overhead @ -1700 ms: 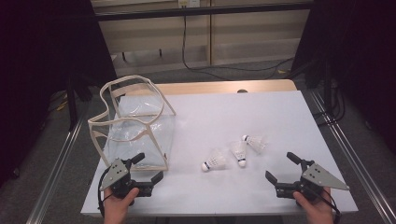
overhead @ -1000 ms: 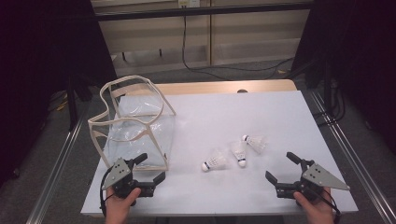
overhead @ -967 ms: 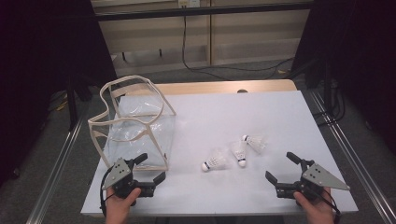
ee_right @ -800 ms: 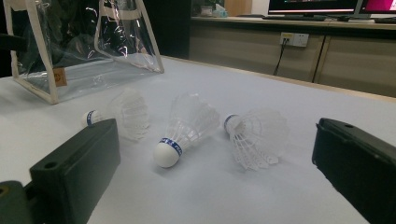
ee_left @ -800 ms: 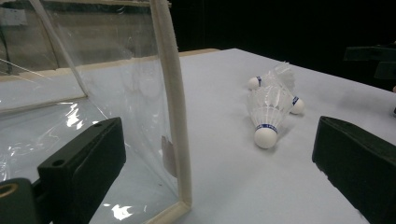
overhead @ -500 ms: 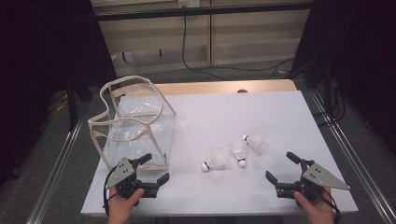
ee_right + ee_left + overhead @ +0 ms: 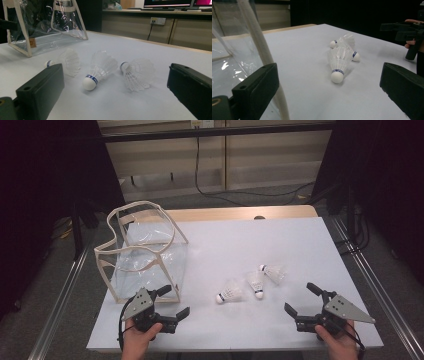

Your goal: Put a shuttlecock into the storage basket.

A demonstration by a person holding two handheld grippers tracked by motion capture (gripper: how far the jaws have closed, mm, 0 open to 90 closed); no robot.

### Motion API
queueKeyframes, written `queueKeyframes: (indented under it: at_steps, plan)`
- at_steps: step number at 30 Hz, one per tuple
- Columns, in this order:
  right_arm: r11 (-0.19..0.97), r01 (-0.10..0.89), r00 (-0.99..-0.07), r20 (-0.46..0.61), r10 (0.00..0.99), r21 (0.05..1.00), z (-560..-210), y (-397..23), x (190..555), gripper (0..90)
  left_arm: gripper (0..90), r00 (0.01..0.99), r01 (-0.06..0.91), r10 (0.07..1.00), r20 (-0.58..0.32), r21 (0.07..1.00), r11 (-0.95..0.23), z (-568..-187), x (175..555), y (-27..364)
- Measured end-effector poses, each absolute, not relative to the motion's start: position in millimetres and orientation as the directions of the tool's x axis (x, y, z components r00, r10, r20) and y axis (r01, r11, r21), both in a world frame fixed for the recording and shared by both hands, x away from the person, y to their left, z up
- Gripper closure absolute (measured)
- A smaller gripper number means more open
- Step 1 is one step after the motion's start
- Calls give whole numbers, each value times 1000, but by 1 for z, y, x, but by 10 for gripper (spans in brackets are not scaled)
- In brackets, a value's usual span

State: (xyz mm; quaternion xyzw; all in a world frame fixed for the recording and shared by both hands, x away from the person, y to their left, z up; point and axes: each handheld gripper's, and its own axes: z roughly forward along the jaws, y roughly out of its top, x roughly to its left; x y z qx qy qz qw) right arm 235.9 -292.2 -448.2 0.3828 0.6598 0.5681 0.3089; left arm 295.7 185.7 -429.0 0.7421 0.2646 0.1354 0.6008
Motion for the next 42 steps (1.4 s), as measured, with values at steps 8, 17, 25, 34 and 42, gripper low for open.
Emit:
queueKeyframes:
  at_steps: [8,17,25,34,42]
  plan:
    - [60,153,-518,28,855,986,-448,-292,236,9,25,832,235,542,-117,960,-153,-429,296,174]
    - [59,153,-519,30,854,987,-448,-292,236,9,25,840,239,530,-114,955,-174,-429,295,164]
    - [60,153,-519,28,854,986,-448,-292,236,9,27,844,247,525,-111,949,-195,-430,297,153]
    - [62,151,-521,26,853,987,-448,-292,236,9,29,849,257,517,-109,940,-225,-431,298,142]
    - [63,151,-524,26,852,986,-448,-292,236,9,35,851,264,515,-100,930,-256,-431,300,132]
